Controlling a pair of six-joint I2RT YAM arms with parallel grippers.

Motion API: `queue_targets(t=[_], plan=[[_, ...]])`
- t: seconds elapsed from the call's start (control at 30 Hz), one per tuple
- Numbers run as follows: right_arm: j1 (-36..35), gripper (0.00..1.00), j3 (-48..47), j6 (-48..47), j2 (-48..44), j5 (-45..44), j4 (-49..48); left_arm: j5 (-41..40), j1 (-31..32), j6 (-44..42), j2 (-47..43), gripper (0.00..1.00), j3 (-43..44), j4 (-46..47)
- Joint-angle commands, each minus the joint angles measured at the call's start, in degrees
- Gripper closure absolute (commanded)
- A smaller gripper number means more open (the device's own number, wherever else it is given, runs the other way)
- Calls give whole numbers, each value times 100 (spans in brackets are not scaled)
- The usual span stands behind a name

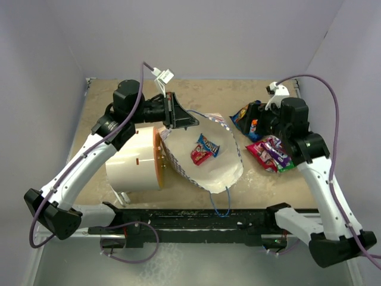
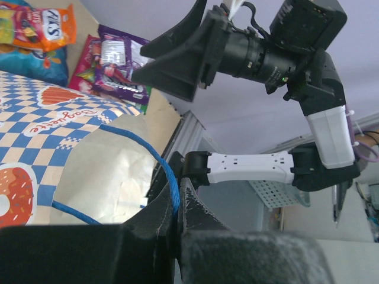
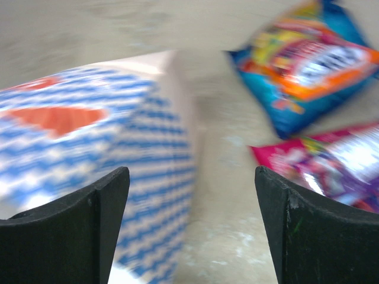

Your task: Take the snacks out of the paper bag

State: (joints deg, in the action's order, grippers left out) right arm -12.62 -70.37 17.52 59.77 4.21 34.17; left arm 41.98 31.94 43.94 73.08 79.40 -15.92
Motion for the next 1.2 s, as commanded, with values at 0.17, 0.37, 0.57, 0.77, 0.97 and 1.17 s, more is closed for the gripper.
queue_targets(t=[0.17,0.37,0.57,0.77,0.97,1.17], plan=[[-963,18,845,-229,-1535,2468,-1692,93,115,557,-402,100,-517,1023],[-2044,25,730,-695,-1183,2177,-1320,28,119,551,-355,100,-447,926],[-3531,26,828,-665,-621,49,-1265,-12,119,383,-211,100,-92,626],[-4189,45,1390,-519,-226,-1722,-1639,87,119,378,-219,100,-66,630],[-4765,52,2025,-977,164,-2788,-2713,169,118,352,-167,100,-6,582],[-4791,50,2885,-2030,297,-3043,-4066,262,121,332,-141,100,46,535]])
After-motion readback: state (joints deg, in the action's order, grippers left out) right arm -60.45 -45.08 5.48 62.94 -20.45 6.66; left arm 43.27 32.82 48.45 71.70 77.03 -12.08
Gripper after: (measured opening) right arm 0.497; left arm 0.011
